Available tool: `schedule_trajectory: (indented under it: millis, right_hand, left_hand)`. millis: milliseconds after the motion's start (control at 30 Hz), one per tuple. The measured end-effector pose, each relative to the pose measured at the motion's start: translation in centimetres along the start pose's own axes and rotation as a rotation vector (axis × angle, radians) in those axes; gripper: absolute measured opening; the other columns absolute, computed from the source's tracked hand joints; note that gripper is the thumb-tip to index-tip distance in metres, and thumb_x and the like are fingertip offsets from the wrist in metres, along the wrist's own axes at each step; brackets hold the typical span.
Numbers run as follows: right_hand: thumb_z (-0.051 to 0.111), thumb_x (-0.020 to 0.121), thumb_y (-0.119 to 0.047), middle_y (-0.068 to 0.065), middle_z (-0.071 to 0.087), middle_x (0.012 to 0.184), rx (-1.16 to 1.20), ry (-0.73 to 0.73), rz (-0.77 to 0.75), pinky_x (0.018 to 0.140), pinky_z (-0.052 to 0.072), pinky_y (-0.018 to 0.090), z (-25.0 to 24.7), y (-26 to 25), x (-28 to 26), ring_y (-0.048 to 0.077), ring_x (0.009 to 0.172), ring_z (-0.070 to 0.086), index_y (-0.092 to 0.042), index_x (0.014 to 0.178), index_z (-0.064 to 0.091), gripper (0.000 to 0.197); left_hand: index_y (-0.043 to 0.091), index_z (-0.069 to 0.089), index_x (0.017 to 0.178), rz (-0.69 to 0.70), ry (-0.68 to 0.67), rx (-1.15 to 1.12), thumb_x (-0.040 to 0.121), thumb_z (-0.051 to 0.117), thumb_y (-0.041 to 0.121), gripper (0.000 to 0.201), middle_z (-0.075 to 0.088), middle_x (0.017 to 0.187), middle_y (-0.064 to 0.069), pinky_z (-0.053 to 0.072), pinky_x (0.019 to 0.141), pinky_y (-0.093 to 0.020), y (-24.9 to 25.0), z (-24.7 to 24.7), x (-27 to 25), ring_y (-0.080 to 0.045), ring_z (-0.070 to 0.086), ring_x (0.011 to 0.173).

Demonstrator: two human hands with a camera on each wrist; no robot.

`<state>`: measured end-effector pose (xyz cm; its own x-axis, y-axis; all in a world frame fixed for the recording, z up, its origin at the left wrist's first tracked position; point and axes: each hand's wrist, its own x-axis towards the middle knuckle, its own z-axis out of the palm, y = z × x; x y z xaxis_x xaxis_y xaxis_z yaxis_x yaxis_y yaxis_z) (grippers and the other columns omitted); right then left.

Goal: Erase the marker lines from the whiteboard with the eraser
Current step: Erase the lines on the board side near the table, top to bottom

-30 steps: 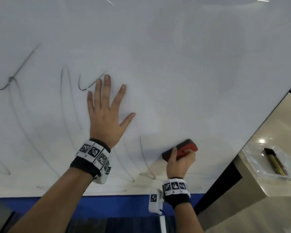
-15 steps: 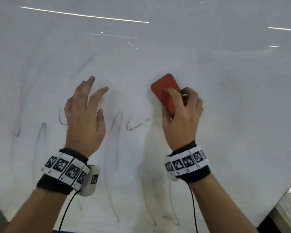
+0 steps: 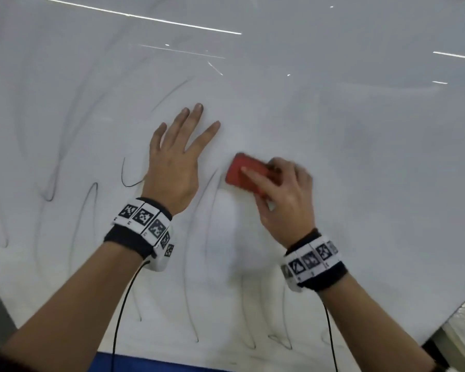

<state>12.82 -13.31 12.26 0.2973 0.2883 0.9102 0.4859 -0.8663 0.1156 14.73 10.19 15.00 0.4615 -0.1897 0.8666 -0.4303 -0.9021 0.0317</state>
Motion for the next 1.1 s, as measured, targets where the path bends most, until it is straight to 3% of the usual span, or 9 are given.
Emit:
schedule_trajectory:
  millis: [133, 300, 367, 533, 633, 700, 900, 1000, 1100]
  right_hand:
    - [0.073, 0.083, -0.015, 0.014, 0.057, 0.124, 0.049, 0.199, 0.195, 0.098, 0.041, 0.043, -0.5, 0.3, 3.7, 0.033, 0.108, 0.052, -0.026, 0.130, 0.068, 0.049]
    - [0.072, 0.078, -0.005, 0.013, 0.062, 0.120, -0.023, -0.237, -0.166, 0.087, 0.046, 0.047, 4.4, -2.6, -9.5, 0.033, 0.103, 0.051, -0.027, 0.122, 0.072, 0.048]
    - [0.069, 0.079, -0.007, 0.011, 0.063, 0.119, -0.049, -0.329, -0.255, 0.088, 0.046, 0.047, 3.7, -2.2, -9.9, 0.031, 0.104, 0.050, -0.028, 0.120, 0.071, 0.047]
    - [0.070, 0.079, -0.017, 0.011, 0.060, 0.122, -0.030, 0.006, 0.022, 0.094, 0.041, 0.043, 0.2, -1.1, 2.7, 0.033, 0.109, 0.052, -0.030, 0.128, 0.070, 0.050]
    - [0.069, 0.082, -0.018, 0.012, 0.060, 0.123, -0.004, 0.087, 0.087, 0.094, 0.041, 0.042, 0.8, -1.8, 4.4, 0.032, 0.109, 0.052, -0.028, 0.130, 0.069, 0.048]
    - [0.069, 0.080, -0.013, 0.014, 0.060, 0.122, 0.019, 0.014, 0.029, 0.093, 0.041, 0.043, 3.0, -3.2, -0.2, 0.035, 0.108, 0.053, -0.026, 0.127, 0.070, 0.049]
    - [0.080, 0.065, -0.002, 0.007, 0.059, 0.120, 0.032, -0.528, -0.187, 0.096, 0.039, 0.042, 6.4, -3.3, -21.4, 0.027, 0.107, 0.048, -0.032, 0.116, 0.070, 0.059]
    - [0.080, 0.066, -0.002, 0.008, 0.055, 0.122, 0.031, -0.403, -0.045, 0.094, 0.041, 0.045, 4.7, -1.0, -19.8, 0.030, 0.107, 0.051, -0.032, 0.114, 0.072, 0.057]
    - [0.076, 0.074, -0.007, 0.013, 0.056, 0.121, 0.041, -0.122, 0.207, 0.096, 0.042, 0.047, 1.6, 1.1, -14.0, 0.034, 0.109, 0.051, -0.025, 0.117, 0.073, 0.047]
  left_hand:
    - [0.028, 0.031, 0.158, -0.017, 0.015, -0.086, 0.089, 0.047, -0.010, 0.081, 0.012, 0.170, -0.004, 0.009, 0.127, -0.053, 0.4, 0.3, -0.3, -0.022, 0.009, 0.158]
    - [0.030, 0.029, 0.159, -0.001, -0.014, -0.110, 0.086, 0.046, -0.014, 0.087, 0.010, 0.171, -0.002, 0.006, 0.127, -0.050, -0.1, 0.3, -0.2, -0.021, 0.006, 0.159]
    - [0.031, 0.027, 0.159, 0.015, -0.014, -0.094, 0.087, 0.047, -0.013, 0.087, 0.009, 0.171, -0.001, 0.007, 0.128, -0.050, -0.5, 0.3, -0.2, -0.020, 0.005, 0.159]
    - [0.027, 0.030, 0.159, 0.030, 0.023, -0.117, 0.094, 0.044, -0.009, 0.076, 0.012, 0.170, -0.007, 0.005, 0.127, -0.051, -0.2, 0.5, -0.3, -0.026, 0.008, 0.158]
    - [0.027, 0.031, 0.158, 0.010, 0.031, -0.153, 0.097, 0.041, -0.008, 0.071, 0.013, 0.170, -0.009, 0.005, 0.127, -0.053, 0.2, 0.7, -0.3, -0.028, 0.008, 0.158]
    - [0.026, 0.033, 0.158, -0.002, 0.030, -0.162, 0.094, 0.041, -0.008, 0.073, 0.013, 0.170, -0.009, 0.005, 0.126, -0.053, 0.4, 0.7, -0.3, -0.028, 0.009, 0.158]
    - [0.027, 0.030, 0.159, 0.003, -0.022, -0.135, 0.095, 0.046, 0.000, 0.071, 0.013, 0.170, -0.009, 0.009, 0.127, -0.055, 0.4, -0.1, -0.5, -0.027, 0.009, 0.158]
    - [0.026, 0.029, 0.159, 0.011, -0.061, -0.087, 0.100, 0.049, 0.015, 0.064, 0.011, 0.170, -0.010, 0.011, 0.127, -0.056, 0.3, -0.5, -0.4, -0.028, 0.009, 0.158]
    - [0.026, 0.027, 0.160, -0.008, -0.069, -0.033, 0.100, 0.053, 0.027, 0.065, 0.010, 0.170, -0.010, 0.011, 0.126, -0.057, 0.7, -0.4, -0.5, -0.029, 0.009, 0.158]
